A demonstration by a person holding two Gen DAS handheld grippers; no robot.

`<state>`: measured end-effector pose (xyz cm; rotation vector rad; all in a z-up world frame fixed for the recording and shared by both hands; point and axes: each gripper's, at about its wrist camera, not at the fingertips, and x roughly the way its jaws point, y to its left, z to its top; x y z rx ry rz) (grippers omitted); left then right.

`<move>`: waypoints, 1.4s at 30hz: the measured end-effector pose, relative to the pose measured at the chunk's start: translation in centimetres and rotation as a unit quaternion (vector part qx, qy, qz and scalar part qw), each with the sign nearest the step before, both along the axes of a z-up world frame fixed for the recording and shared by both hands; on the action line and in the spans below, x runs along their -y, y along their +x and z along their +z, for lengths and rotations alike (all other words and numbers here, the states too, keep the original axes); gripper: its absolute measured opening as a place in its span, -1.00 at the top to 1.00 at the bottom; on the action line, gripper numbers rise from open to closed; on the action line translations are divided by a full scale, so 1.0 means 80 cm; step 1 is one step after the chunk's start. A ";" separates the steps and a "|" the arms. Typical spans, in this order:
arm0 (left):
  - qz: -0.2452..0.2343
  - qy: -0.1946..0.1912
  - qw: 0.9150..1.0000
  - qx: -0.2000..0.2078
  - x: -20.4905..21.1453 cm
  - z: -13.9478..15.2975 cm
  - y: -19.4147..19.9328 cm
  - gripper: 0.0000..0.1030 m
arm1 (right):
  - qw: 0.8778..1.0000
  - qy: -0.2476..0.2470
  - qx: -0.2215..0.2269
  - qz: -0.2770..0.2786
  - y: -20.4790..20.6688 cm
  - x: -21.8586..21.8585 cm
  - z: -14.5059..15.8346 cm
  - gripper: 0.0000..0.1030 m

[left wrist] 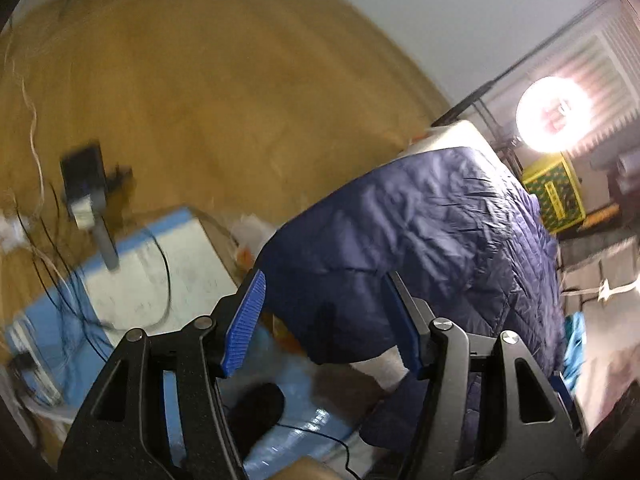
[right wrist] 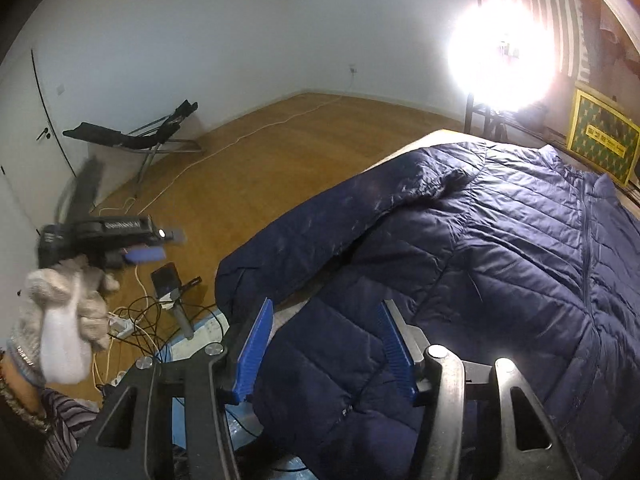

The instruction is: Fold large clothes

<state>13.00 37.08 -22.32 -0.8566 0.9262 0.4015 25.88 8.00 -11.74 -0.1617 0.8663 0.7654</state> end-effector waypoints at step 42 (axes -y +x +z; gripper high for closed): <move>0.090 -0.103 0.981 0.138 0.006 -0.031 0.010 0.87 | 0.994 -0.044 0.092 -0.045 -0.082 0.139 0.061 -0.16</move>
